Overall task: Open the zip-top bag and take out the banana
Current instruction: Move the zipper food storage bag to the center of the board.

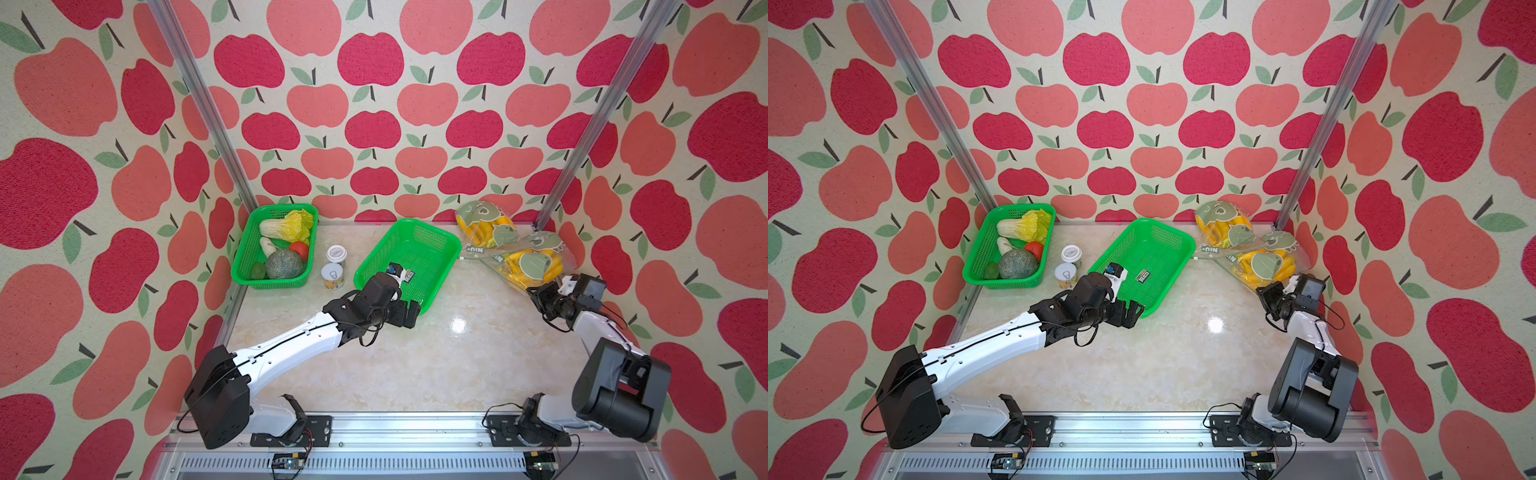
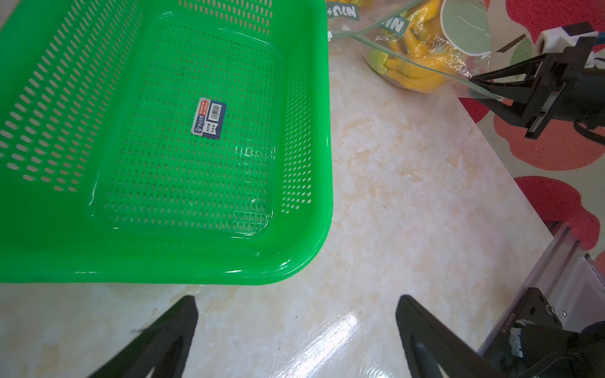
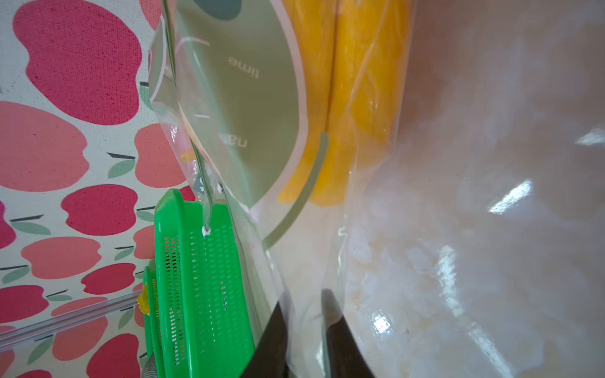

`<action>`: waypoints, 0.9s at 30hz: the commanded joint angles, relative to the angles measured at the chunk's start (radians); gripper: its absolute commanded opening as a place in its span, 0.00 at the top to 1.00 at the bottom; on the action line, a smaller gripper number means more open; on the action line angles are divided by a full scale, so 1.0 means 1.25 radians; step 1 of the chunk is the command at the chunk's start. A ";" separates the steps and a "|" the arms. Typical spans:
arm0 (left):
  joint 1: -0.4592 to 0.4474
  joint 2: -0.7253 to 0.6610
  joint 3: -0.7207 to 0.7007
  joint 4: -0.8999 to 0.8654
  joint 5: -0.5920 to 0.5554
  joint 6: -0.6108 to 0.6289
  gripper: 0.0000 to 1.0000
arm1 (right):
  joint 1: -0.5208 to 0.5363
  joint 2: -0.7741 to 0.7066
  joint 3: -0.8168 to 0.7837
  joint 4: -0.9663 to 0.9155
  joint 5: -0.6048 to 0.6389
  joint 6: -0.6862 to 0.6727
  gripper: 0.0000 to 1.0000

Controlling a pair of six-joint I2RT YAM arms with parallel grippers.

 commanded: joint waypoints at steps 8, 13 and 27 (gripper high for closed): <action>-0.026 0.151 0.182 -0.032 0.076 0.058 0.02 | 0.081 -0.205 -0.014 -0.222 0.118 -0.081 1.00; -0.030 0.303 0.342 -0.091 0.109 0.100 0.02 | 0.138 -0.311 -0.077 -0.323 0.133 -0.062 1.00; -0.062 0.785 0.909 -0.355 0.134 0.182 0.01 | 0.252 -0.619 -0.209 -0.620 0.287 0.127 1.00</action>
